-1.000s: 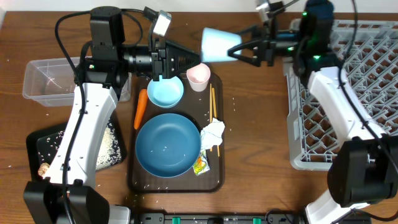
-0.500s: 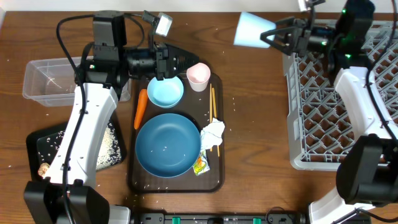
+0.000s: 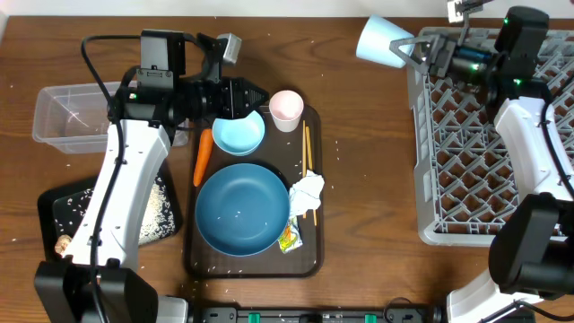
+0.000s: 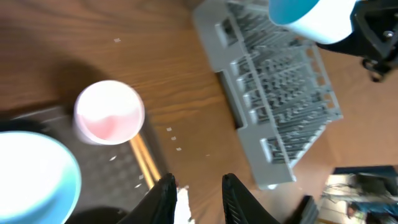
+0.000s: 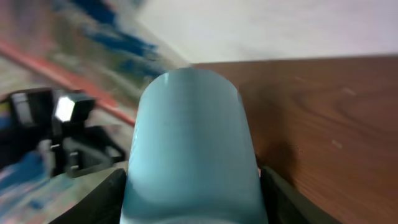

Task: Sort waste into correct bins and load items into the dishwasher rack
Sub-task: 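Carry the cup with the right gripper over the dish rack, then lower the cup upside down into the rack and open the right gripper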

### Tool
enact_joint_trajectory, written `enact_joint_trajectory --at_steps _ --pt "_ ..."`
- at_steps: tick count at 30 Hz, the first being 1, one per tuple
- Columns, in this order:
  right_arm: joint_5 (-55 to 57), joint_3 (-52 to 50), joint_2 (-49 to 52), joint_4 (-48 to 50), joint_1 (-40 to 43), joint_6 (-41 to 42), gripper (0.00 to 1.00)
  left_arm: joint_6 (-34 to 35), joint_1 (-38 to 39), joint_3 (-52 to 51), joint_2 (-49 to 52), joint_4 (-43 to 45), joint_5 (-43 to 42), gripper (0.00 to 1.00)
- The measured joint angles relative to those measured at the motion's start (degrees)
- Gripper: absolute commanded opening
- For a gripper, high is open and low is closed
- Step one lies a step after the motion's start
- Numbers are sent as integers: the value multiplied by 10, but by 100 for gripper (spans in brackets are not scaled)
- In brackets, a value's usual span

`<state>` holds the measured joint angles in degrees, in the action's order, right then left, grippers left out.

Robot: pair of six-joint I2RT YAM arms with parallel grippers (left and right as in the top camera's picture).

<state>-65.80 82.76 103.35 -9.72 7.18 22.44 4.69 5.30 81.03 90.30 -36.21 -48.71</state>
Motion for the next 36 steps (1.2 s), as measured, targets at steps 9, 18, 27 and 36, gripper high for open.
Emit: enact_joint_trajectory --at_steps 9,18,27,36 --pt "240 63 -5 -268 5 -90 52 0 0 0 0 -11 73 26" --pt "509 212 -51 -432 5 -121 47 0 0 0 0 -12 106 26" --pt "648 221 -37 -462 5 -122 47 0 0 0 0 -13 115 26" --pt "669 221 29 -521 5 -122 45 0 0 0 0 -30 116 26"
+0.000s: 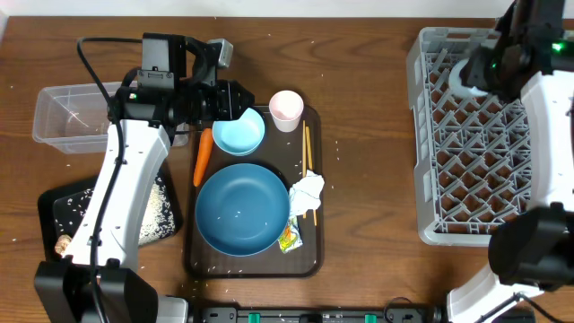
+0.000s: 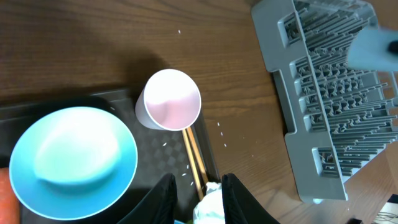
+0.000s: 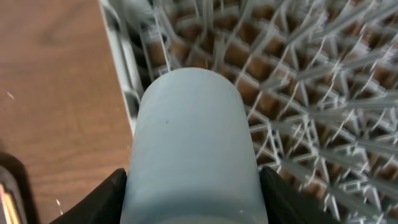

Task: Sort waste into correct bins and load items into the dishwasher rack
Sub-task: 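Lower the cup upside down into the rack and open the right gripper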

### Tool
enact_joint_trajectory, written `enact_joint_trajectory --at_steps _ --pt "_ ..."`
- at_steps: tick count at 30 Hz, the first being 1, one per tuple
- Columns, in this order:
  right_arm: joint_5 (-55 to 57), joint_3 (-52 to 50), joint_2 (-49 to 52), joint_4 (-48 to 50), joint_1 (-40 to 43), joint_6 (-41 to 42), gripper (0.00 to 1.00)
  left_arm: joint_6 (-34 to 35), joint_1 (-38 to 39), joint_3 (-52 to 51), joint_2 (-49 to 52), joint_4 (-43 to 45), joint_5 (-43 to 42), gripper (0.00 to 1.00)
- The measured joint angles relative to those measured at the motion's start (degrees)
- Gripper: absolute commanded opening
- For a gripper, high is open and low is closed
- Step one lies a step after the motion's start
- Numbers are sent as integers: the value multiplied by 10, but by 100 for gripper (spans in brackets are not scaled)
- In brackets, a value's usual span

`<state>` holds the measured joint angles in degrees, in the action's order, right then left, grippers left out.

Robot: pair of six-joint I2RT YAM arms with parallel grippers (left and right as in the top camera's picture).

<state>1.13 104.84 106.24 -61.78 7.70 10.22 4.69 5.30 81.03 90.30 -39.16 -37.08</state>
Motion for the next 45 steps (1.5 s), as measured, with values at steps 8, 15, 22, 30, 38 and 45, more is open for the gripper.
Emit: enact_joint_trajectory --at_steps 8,15,22,30,38,45 --pt "0 0 11 -66 0 -2 43 0 0 0 0 -5 0 26" --pt "-1 0 33 -66 0 -4 44 0 0 0 0 -5 0 26" --pt "-1 0 87 -56 -1 -4 44 0 0 0 0 -5 0 26" --pt "-2 0 92 -57 -1 -3 88 0 0 0 0 -5 0 26" --pt "-30 0 92 -47 -1 -16 99 0 0 0 0 -5 0 26" --pt "-77 1 92 -44 -1 -17 99 0 1 0 0 -5 0 26"
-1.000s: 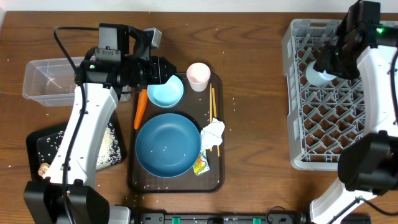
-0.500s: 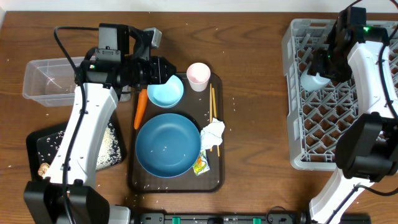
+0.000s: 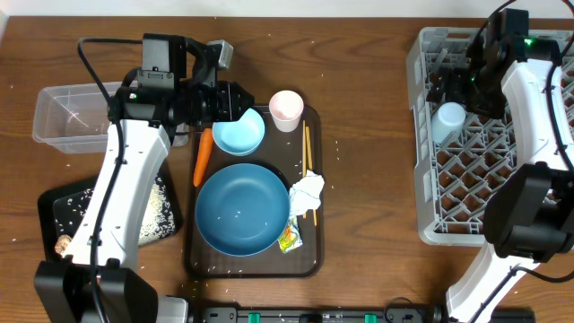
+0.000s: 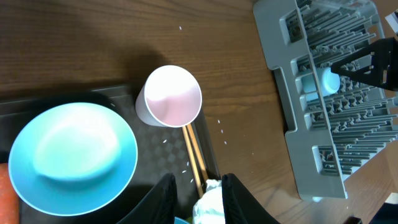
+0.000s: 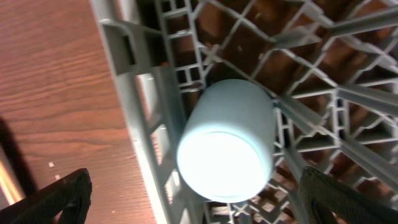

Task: Sort waste into correct bins and load items into the dishwasher rack
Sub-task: 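Lower the cup upside down into the rack and open the right gripper, then reach the left gripper to the pink cup on the tray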

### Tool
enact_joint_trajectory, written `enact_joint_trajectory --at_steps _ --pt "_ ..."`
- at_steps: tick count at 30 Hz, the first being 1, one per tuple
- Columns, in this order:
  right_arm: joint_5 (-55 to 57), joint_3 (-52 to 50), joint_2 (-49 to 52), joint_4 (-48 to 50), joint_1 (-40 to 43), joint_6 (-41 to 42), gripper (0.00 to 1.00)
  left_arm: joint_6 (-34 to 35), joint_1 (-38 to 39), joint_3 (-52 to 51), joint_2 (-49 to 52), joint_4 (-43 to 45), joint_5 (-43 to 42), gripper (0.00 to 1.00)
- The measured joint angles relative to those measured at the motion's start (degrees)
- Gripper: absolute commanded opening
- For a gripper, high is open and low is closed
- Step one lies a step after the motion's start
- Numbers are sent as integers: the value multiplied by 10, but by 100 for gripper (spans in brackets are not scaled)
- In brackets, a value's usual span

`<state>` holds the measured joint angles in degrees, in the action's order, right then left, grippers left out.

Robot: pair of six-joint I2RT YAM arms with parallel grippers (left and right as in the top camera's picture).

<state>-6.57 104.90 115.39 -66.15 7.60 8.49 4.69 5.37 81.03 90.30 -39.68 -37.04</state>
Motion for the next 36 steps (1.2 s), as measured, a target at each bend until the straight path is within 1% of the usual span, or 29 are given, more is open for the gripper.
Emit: enact_joint_trajectory --at_steps 4,6,10,11,14,17,21,24,32,36 --pt "-26 10 -1 0 0 -3 99 0 13 0 0 0 12 26" --pt "-37 17 -5 1 0 -6 99 0 35 0 0 1 40 26" --pt "-45 23 -31 2 -5 -10 99 -3 113 0 18 19 130 27" --pt "-47 24 -41 1 -9 -11 99 -7 133 0 28 29 150 31" --pt "-53 31 -63 0 -19 -13 99 -22 190 0 75 75 213 34" --pt "-56 35 -75 -8 -24 -15 99 -31 224 0 127 103 261 38" --pt "-54 35 -77 -24 -24 -19 99 -33 240 0 190 111 298 38" --pt "-54 35 -77 -27 -24 -23 99 -34 239 0 214 111 311 38" --pt "-54 35 -77 -27 -24 -27 99 -56 240 0 224 123 321 38" --pt "-54 35 -77 -26 -24 -27 99 -66 244 1 223 87 325 38"
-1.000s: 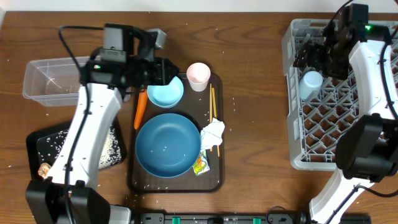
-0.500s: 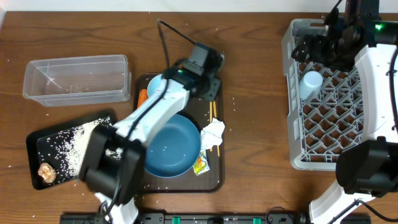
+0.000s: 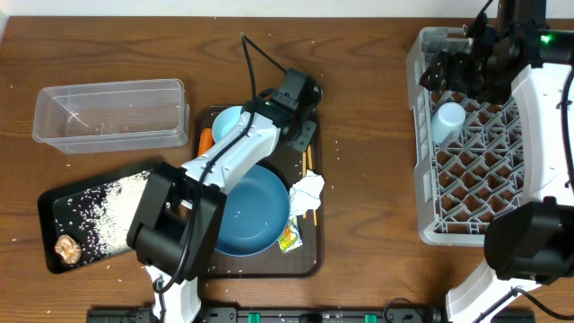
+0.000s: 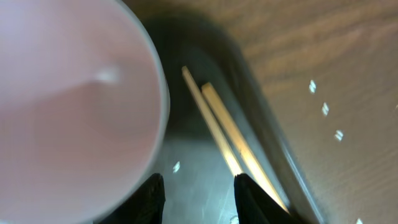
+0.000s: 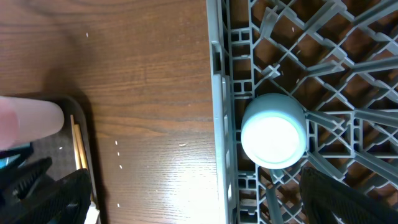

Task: Sort waste into correct bins and load items into the dishwasher rack
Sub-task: 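Reach the left gripper to the pink cup on the tray, then close the left gripper around the pink cup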

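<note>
A pink cup [image 4: 68, 93] fills the upper left of the left wrist view, standing at the far end of the dark tray [image 3: 309, 260]. My left gripper [image 4: 199, 199] is open and low over the tray. Its left finger is at the cup's rim and its right finger is over the chopsticks [image 4: 230, 143]. From overhead the arm hides the cup. A light blue cup [image 5: 273, 130] stands upside down in the grey dishwasher rack [image 3: 489, 224]. My right gripper [image 5: 199, 205] hangs open above it, holding nothing.
On the tray are a blue plate [image 3: 256, 211], a small blue bowl [image 3: 229, 121], a carrot [image 3: 205, 139], a crumpled napkin [image 3: 308, 193] and a wrapper [image 3: 289, 238]. A clear container [image 3: 108, 112] and a black tray of rice [image 3: 90, 211] lie at the left.
My left arm has moved from the table's left side across the tray, its gripper now low beside the pink cup with wider jaws. My right gripper stands higher above the blue cup.
My right gripper first held the blue cup in the air left of the rack, then over the rack. Then the cup stood upside down in the rack with the gripper open. Meanwhile my left gripper hung over the tray's far end and is now down at the pink cup.
</note>
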### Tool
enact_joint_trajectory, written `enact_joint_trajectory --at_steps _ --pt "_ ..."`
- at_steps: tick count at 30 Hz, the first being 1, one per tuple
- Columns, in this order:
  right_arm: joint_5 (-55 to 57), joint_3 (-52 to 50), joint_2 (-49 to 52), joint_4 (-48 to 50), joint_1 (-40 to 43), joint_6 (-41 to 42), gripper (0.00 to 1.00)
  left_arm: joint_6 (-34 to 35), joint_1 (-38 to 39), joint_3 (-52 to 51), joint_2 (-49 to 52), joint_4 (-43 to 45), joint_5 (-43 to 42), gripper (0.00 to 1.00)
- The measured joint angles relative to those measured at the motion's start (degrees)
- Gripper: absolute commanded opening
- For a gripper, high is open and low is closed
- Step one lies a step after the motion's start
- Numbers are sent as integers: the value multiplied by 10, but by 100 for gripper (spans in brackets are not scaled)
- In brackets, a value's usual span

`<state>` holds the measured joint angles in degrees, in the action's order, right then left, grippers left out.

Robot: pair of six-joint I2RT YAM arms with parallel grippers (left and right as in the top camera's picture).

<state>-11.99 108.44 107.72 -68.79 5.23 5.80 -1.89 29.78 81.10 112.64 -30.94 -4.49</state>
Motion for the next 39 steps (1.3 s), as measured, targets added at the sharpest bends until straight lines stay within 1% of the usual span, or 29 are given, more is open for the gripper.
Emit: enact_joint_trajectory --at_steps 1,3,6,10,16,24,25,26,27,28,29,31,39 --pt "0 0 0 0 0 0 99 -8 3 0 -1 -12 1 40" --pt "0 0 0 2 0 0 99 -29 15 0 -7 -27 3 46" --pt "0 0 0 5 0 0 99 -63 40 0 -30 -23 19 53" --pt "0 0 0 4 0 0 99 -103 61 9 -56 -9 49 55" --pt "0 0 0 3 0 0 99 -132 49 13 -53 6 69 55" --pt "0 0 0 2 0 0 99 -147 14 13 4 57 79 56" --pt "0 0 0 2 0 0 99 -147 10 13 13 62 79 55" --pt "0 0 0 1 0 0 99 -147 7 13 21 63 79 50" --pt "0 0 0 0 0 0 99 -146 5 13 29 63 79 43" --pt "0 0 0 0 0 0 99 -145 4 13 35 62 79 31" --pt "0 0 0 0 0 0 99 -146 3 13 39 59 80 25" --pt "0 0 0 0 0 0 99 -146 3 13 42 54 79 6" --pt "0 0 0 -1 0 0 99 -127 4 13 40 52 79 6"
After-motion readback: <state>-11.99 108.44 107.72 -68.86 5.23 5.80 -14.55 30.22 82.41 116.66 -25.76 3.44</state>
